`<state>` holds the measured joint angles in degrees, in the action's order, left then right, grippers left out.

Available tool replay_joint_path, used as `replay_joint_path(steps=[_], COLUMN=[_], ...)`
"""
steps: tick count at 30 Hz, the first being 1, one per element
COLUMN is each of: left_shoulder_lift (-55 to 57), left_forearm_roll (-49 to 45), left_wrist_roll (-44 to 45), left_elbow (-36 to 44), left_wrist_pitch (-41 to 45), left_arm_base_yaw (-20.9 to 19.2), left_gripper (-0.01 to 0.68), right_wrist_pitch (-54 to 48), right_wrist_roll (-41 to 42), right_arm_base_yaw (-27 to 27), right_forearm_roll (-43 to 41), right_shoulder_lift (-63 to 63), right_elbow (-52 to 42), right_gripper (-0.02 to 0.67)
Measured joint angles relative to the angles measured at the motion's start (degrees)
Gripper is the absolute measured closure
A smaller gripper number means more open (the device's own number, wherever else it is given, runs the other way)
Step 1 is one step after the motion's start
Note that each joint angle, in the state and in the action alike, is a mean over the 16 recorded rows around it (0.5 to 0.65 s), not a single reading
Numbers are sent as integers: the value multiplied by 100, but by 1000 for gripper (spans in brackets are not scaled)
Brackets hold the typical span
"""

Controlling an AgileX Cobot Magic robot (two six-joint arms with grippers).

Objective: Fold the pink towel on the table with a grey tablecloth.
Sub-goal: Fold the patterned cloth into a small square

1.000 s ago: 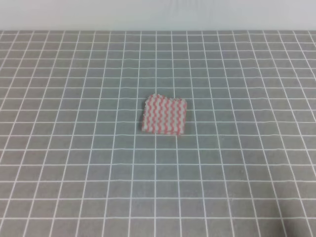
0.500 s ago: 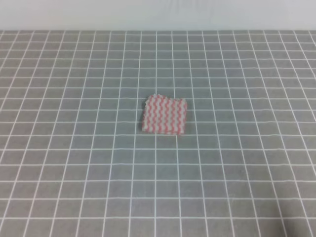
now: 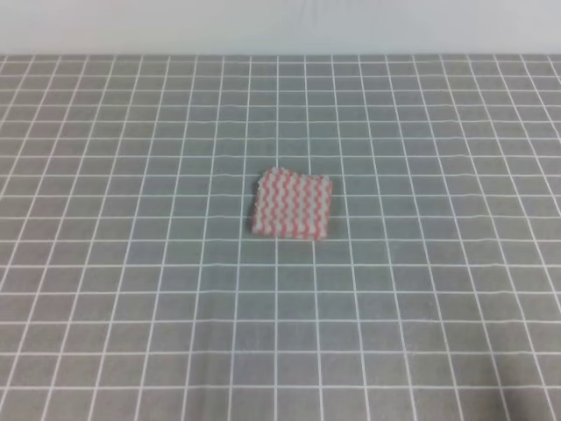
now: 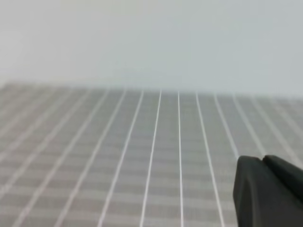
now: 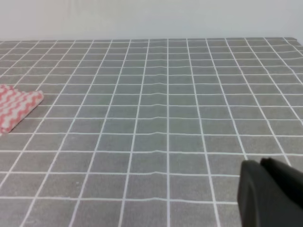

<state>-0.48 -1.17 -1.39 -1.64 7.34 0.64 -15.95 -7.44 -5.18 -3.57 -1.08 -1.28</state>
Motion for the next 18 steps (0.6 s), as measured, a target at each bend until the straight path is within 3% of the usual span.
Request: replay_joint_path(steps=[11, 18], left_shoulder_lift=[-123, -124], left_forearm_roll=[117, 117], left_wrist_roll=[17, 28], left_elbow=[275, 274], left_wrist_pitch=[1046, 1225], left_arm_base_yaw=[-182, -183], left_gripper=[674, 675], right_wrist_pitch=[16, 16], right_wrist_roll=[-1, -1], right_arm_base_yaw=[0, 0], right_forearm_roll=[0, 0], right_shoulder_lift=[0, 0], right_elbow=[0, 0], right_gripper=[665, 665])
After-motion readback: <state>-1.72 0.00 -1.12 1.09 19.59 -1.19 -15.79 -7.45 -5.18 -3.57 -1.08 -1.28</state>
